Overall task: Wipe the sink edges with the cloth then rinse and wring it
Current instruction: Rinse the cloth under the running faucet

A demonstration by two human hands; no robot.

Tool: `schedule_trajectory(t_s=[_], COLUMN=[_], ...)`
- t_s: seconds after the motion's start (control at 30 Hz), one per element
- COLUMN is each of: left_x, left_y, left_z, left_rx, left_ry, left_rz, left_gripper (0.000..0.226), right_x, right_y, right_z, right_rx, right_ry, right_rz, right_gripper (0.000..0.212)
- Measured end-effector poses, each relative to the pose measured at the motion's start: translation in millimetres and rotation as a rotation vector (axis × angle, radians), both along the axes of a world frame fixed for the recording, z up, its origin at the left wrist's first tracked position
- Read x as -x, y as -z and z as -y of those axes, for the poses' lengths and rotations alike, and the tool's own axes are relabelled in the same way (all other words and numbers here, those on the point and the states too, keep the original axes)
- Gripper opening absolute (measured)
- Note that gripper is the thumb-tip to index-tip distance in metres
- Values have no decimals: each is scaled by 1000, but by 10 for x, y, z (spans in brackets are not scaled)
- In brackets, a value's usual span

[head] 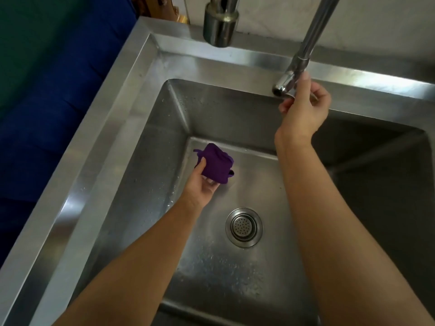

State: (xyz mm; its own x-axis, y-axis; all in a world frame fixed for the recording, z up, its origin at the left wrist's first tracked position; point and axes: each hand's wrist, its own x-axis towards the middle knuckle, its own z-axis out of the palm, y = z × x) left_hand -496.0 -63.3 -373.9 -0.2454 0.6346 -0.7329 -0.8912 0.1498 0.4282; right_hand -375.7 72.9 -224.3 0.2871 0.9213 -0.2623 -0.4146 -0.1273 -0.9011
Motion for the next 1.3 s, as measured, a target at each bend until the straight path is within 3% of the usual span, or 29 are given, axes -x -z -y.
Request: schedule_trajectory(t_s=[0.33, 0.43, 0.6, 0.77, 1.0, 1.13, 1.3], left_x=[66, 42, 122, 125, 107, 123, 135], left_y=[10, -32, -18, -37, -112, -153, -190], left_z=[-69, -105, -122, -145, -204, -213, -246], left_rx=[-71, -83, -83, -108, -119, -109, -83], left_ry=[-62, -41, -42, -28, 8, 21, 32], left_rz=[55, 32, 6, 22, 18, -6, -12], left_gripper=[35, 33, 27, 23, 37, 45, 47], right_x=[312, 319, 273, 263, 214, 150, 121], right_y=[77, 119, 195, 244, 233, 295, 234], right_z=[21, 26, -21, -21, -63, -151, -139], right_rx=[-25, -73, -100, -116, -143, -152, -149], right_ry=[2, 9, -17, -59, -68, -71, -83], right_rz=[-91, 25, 176, 285, 442, 522, 629], right_gripper=[34, 49, 44, 62, 59, 43, 41])
